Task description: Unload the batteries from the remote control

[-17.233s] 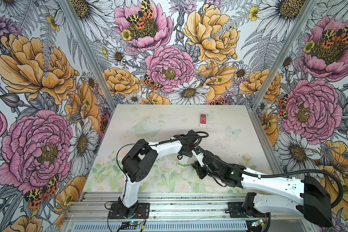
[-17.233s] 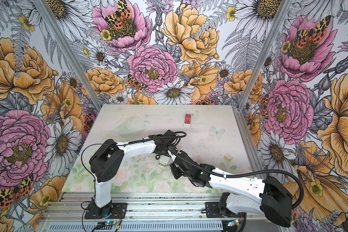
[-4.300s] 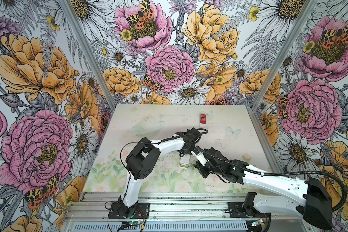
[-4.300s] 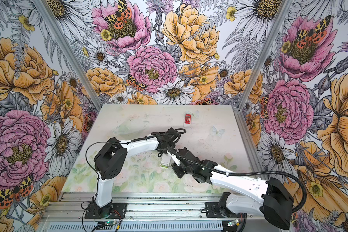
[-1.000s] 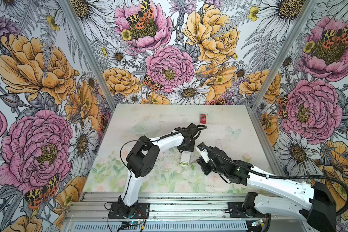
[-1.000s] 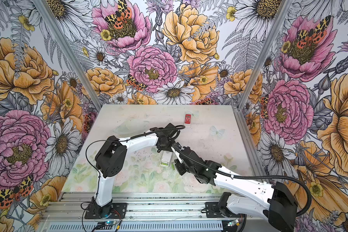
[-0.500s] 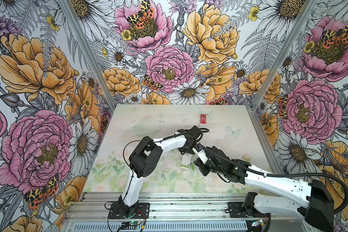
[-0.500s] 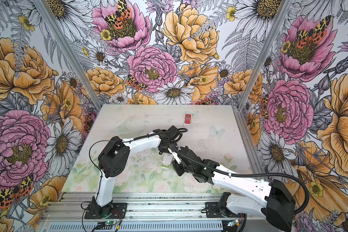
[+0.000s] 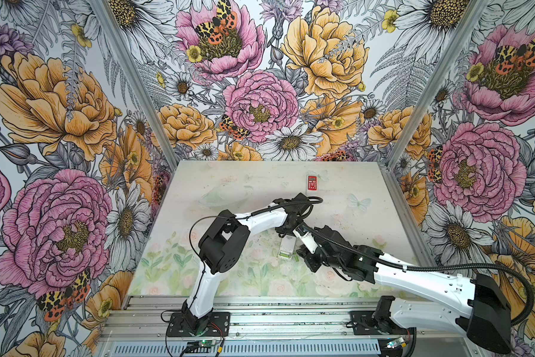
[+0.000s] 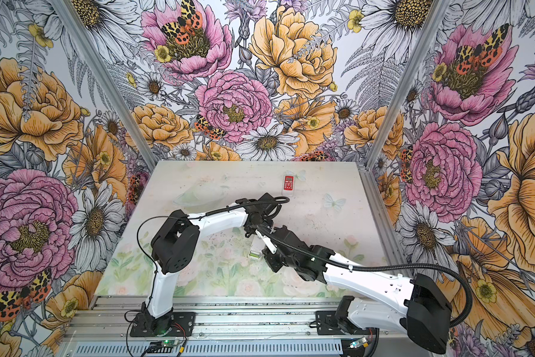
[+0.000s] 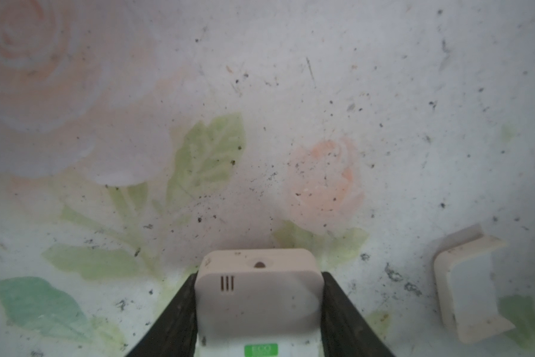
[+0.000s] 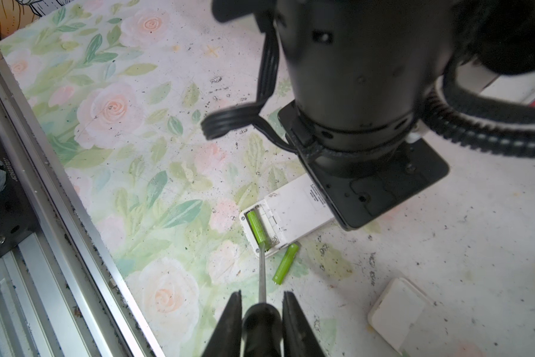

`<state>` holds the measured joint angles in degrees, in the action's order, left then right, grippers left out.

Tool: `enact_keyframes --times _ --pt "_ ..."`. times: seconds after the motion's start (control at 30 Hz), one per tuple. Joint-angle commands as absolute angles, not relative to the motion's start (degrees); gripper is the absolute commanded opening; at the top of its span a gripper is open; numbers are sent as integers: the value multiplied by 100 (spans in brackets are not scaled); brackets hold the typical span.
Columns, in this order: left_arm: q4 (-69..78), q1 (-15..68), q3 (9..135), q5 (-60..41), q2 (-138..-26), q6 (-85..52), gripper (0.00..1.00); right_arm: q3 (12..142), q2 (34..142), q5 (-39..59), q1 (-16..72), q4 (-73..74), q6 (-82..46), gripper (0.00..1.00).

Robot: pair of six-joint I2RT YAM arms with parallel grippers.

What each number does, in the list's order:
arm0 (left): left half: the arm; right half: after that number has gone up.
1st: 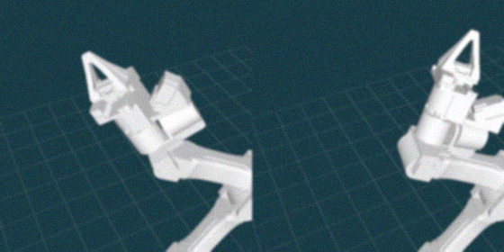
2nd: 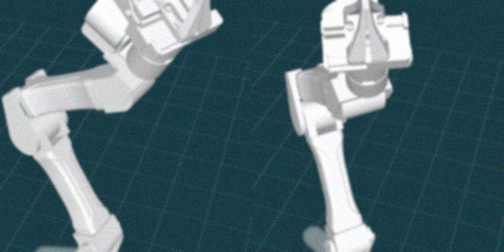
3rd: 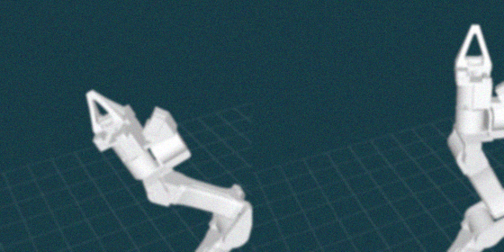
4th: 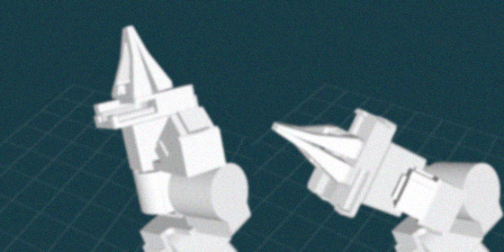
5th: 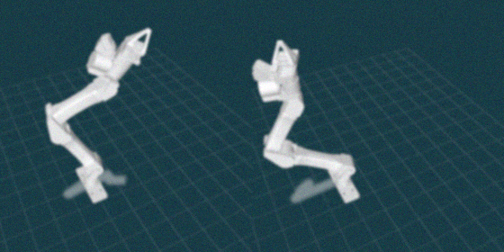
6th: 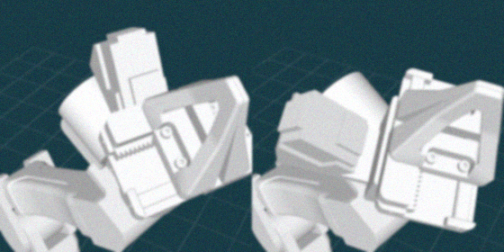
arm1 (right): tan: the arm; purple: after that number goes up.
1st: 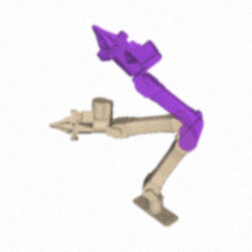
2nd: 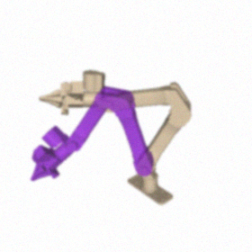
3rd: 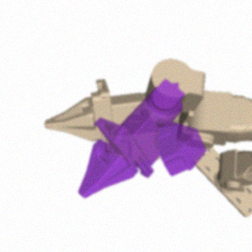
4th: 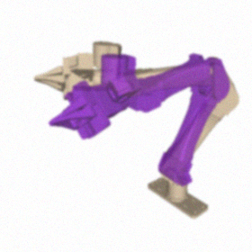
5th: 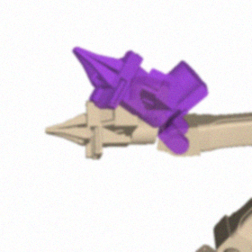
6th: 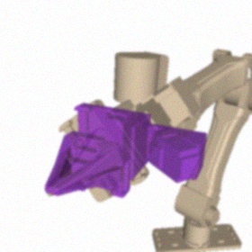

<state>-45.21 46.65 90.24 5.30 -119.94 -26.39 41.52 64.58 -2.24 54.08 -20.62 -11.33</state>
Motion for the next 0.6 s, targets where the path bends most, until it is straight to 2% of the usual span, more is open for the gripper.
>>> enact_keyframes --times 0.0,0.57 --pt "-4526 4712 9193 698 -12045 -2483 30 4408 6398 -180 5447 -2096 -974 0" --pt "-4526 4742 9204 782 -12051 -2445 30 4588 6635 -165 5435 -2312 -859 0"
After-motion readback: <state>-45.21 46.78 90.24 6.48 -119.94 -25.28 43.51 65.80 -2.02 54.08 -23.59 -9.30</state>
